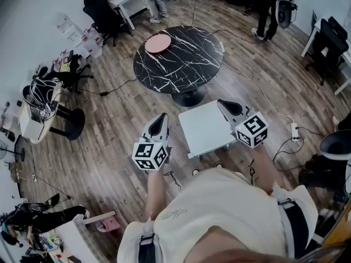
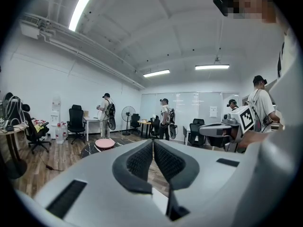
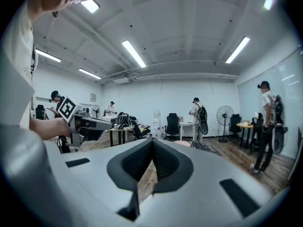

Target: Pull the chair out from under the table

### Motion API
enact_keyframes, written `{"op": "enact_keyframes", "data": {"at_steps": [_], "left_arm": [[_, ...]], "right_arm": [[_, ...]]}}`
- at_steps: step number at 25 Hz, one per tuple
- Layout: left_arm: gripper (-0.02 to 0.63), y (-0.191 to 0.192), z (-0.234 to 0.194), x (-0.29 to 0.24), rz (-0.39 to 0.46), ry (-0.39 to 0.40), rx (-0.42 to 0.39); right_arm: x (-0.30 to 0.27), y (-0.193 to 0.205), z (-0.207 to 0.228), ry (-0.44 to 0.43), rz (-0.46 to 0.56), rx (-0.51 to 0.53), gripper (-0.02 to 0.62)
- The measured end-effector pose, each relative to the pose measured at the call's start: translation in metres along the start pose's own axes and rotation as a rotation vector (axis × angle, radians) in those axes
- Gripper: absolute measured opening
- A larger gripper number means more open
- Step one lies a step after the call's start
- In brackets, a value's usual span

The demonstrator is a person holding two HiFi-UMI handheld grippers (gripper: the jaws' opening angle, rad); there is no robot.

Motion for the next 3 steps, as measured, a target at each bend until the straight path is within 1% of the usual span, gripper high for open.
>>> {"op": "enact_keyframes", "data": {"at_steps": [3], "left_arm": [[0.023,0.0006,-0.0014,0.0037,-0.002,-0.001,0.0]], "right_arm": [[0.0003,0.0006,-0.0026,0.003,-0.004,0.001,0.006]]}}
Point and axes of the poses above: the fingertips, and each gripper's own axes: x backward along the fingers, z to its right, y out of its underside, the point moved 8 cm from there along x, backward along the fingers
